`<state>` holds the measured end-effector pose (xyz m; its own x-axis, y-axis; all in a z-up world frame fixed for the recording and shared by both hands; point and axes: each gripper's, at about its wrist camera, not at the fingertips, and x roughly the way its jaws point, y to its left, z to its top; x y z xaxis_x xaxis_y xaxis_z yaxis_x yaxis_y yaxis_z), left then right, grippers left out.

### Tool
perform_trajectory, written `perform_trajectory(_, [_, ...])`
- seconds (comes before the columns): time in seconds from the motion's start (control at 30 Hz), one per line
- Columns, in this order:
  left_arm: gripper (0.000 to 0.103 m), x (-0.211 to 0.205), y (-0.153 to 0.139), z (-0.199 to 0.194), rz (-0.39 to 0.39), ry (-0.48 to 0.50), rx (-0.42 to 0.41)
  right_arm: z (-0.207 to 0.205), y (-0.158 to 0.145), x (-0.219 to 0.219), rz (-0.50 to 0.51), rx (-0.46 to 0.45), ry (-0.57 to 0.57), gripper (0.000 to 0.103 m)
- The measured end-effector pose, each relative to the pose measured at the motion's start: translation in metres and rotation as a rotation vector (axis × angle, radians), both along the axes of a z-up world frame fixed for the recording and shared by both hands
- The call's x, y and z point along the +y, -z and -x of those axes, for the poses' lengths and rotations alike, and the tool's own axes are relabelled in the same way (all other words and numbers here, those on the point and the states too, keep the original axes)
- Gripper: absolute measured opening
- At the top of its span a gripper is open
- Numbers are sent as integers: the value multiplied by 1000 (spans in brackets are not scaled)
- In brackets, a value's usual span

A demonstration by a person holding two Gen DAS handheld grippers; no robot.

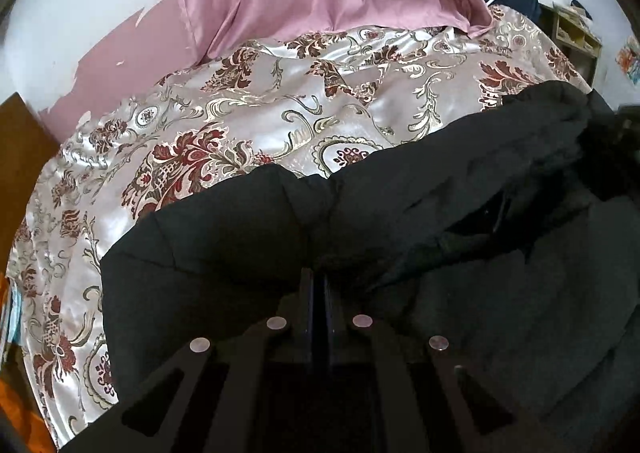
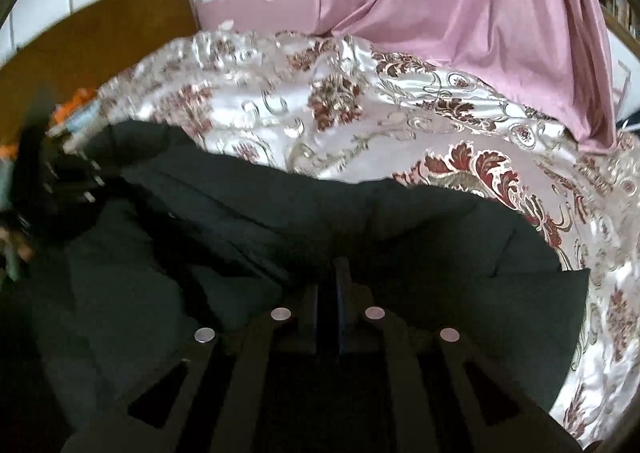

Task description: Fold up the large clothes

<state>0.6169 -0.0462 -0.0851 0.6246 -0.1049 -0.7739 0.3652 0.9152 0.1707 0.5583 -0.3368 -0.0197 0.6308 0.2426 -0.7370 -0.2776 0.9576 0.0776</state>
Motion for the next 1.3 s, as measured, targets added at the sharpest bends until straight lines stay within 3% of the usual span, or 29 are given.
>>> perform_trajectory(0.13, [5,1,0,3,16,10,-16,4,-41,-3,-173,-50,-53,24])
perform_trajectory(0.23, [5,6,-2,3,53,15,-12,-9,-61,6,-220,-56,-62,39])
perform_trajectory(0.37, [5,12,-6,1,97,27,2,-56,-34,24,-140,123,43,38])
perform_trajectory(0.43, [5,14,-11,4,115,49,-2,-71,-10,26,-157,236,65,18])
perform_trajectory(0.47, [7,17,-16,7,129,64,-8,-74,1,26,-172,280,72,14])
perform_trajectory(0.53, [8,24,-26,12,166,85,-22,-68,13,28,-171,297,57,12])
perform_trajectory(0.67, [11,42,-54,18,329,112,-23,-46,21,34,-151,308,-32,12])
perform_trajectory(0.77, [12,29,-71,2,378,110,-19,-42,25,30,-162,330,-56,12])
perform_trajectory(0.87, [12,-6,-67,-23,325,125,44,-45,28,24,-170,349,-62,12])
perform_trajectory(1.0, [12,-42,-29,-49,226,182,267,-44,31,20,-167,381,-75,12])
perform_trajectory(1.07, [11,-52,-14,-48,149,231,306,-46,33,20,-147,411,-86,12])
perform_trajectory(1.3, [7,-65,4,-37,-6,455,437,-51,57,27,-82,553,-150,10])
